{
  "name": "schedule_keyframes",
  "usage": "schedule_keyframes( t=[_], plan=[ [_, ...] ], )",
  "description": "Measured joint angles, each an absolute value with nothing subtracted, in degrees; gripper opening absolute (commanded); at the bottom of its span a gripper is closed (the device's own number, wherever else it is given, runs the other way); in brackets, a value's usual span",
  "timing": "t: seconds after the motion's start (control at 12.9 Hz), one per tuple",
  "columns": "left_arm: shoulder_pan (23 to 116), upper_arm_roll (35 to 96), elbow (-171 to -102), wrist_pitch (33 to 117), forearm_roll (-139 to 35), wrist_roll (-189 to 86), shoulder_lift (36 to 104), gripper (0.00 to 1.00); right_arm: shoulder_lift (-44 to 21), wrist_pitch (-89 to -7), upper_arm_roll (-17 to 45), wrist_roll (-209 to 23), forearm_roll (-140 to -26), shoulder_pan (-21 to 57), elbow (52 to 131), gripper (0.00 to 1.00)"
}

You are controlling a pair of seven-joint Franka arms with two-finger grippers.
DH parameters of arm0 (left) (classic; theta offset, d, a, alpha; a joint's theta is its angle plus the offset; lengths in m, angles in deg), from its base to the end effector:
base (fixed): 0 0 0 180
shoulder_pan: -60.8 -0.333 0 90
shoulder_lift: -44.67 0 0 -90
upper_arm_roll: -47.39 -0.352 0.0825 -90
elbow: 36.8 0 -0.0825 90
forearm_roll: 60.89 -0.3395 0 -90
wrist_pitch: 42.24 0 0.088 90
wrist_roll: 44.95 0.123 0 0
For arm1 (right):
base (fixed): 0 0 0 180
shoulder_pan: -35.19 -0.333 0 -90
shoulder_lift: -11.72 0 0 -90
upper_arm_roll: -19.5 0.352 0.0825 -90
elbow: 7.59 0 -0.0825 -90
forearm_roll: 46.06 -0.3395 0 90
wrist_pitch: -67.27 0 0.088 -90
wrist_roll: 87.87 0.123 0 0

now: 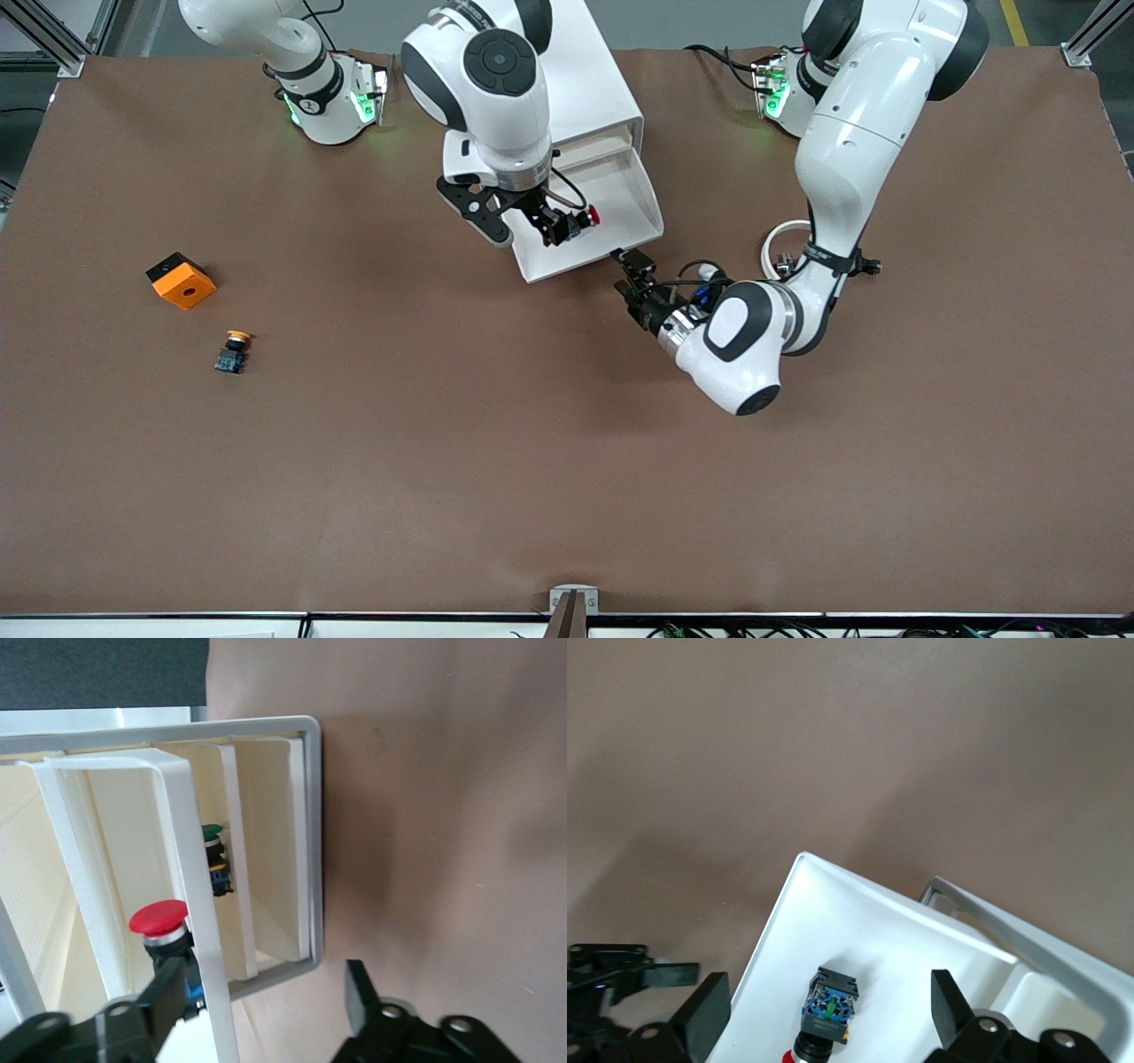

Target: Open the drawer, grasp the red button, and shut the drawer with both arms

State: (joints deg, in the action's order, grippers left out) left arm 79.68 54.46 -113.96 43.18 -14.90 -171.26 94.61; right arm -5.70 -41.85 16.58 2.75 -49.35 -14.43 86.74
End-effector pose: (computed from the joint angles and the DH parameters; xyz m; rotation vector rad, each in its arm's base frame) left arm 0.5571 -0.3522 0.2502 -1.2569 -1.9918 1.3543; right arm 0.4137 0.4514 0.4683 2.8758 -1.1899 -0.0816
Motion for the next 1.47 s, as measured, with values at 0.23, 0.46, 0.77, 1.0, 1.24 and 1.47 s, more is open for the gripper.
schedule_keyframes(
  t=[0.23,0.46,0.77,1.0,1.24,1.47],
  plan=[
    [77.64,53.68,-111.33,43.17,-15.86,-167.53,94.60,1.00,-7.88,-43.27,16.58,4.87,-49.35,-15.91,86.69,1.00],
    [77.16,49.68,-110.31,43.18,-15.92,-160.59,94.61,1.00,-10.06,-44.62,16.58,6.46,-49.35,-16.84,86.67,1.00],
    [77.03,45.29,-110.24,43.18,-17.19,-151.18,94.61,1.00,-12.45,-45.25,16.58,6.92,-49.35,-17.79,86.64,1.00],
    [77.02,44.68,-109.14,43.21,-22.91,-143.18,94.36,1.00,-13.43,-45.36,16.60,7.21,-49.41,-19.53,86.62,1.00],
    [77.39,44.77,-107.12,43.21,-30.46,-131.83,92.46,1.00,-14.37,-46.90,16.59,7.28,-50.78,-20.46,86.59,0.75],
    [77.95,44.80,-106.51,43.21,-35.44,-123.67,88.67,1.00,-14.87,-47.32,16.53,7.28,-51.04,-20.50,86.58,0.36]
  ],
)
